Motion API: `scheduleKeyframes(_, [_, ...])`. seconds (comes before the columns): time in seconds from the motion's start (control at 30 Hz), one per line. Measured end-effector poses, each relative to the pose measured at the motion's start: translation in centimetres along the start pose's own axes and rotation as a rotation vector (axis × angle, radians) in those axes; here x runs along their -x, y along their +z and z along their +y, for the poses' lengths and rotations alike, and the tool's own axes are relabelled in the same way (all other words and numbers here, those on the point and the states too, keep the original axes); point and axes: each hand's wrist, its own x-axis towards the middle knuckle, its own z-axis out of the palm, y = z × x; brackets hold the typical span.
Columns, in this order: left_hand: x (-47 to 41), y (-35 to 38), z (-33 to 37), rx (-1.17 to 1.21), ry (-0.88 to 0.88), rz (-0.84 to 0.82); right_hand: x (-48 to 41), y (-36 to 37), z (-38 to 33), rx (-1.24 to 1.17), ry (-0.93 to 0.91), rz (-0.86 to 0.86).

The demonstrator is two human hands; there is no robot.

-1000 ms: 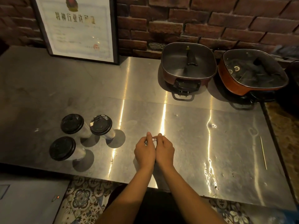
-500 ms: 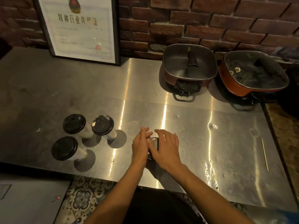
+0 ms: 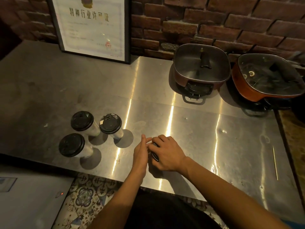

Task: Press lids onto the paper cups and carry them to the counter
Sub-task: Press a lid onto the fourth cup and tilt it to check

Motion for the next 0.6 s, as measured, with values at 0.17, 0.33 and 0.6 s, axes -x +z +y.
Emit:
scheduleKeyframes(0.17, [-0.1,-0.5,0.0,-0.104,-0.031,-0.009,-1.3,-1.2,0.5,-0.293,0.536,0.060])
scheduleKeyframes(0.33, [-0.8,-1.5,0.1,-0.314,-0.023,-0.055,1.2,-2.9,3.7,-1.152,1.318,0.333])
scheduleKeyframes(0.6, [-1.1,-1.7,2.1,-0.419,0.010,-0.230,4.4,-5.2,1.0,-1.568,1.396,0.320])
